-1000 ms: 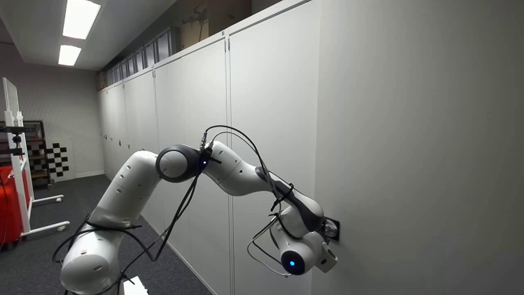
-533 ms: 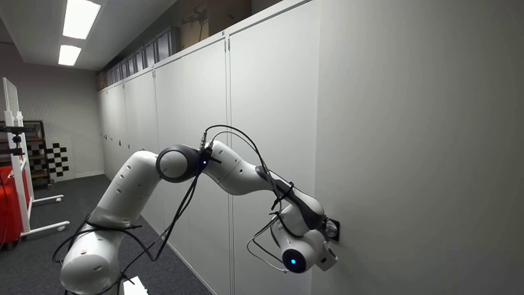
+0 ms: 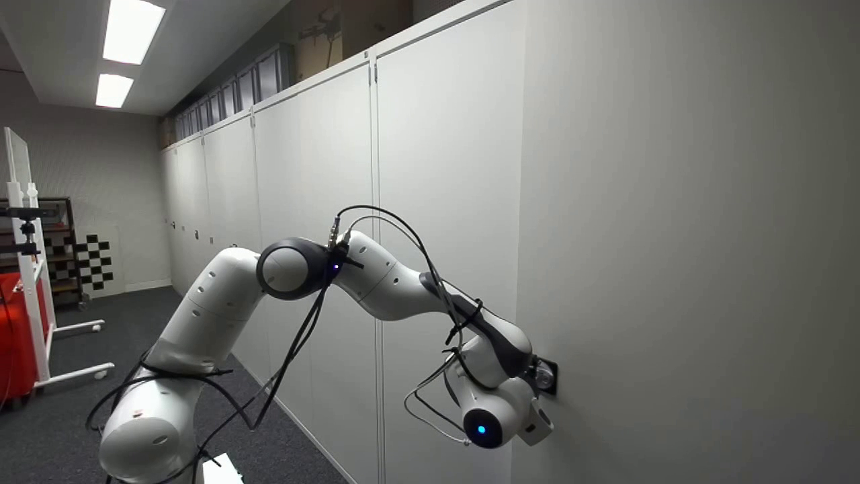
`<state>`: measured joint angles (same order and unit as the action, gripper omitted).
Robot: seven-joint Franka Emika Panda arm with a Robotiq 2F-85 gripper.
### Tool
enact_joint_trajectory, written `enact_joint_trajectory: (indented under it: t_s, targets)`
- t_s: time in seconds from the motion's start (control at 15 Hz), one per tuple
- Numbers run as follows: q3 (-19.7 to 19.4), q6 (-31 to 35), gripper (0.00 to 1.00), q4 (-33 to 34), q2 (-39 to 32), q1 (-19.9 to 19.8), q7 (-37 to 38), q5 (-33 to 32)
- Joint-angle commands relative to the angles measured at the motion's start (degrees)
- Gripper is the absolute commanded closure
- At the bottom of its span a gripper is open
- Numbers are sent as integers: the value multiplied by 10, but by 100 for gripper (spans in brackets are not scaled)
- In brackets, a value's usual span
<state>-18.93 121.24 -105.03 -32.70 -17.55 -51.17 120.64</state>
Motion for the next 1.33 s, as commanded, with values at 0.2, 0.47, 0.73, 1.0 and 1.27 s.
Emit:
enact_joint_trajectory:
  t_s: [0.2,0.47,0.73,1.0,1.27]
  targets:
    - [3,10,25,24,-15,-4,26,-5]
    - [3,14,26,38,-25,-3,31,-4]
    - [4,17,26,53,-32,-3,38,-5]
    - [4,21,61,61,-37,-3,43,-7]
    - [5,21,91,65,-36,-2,48,-10]
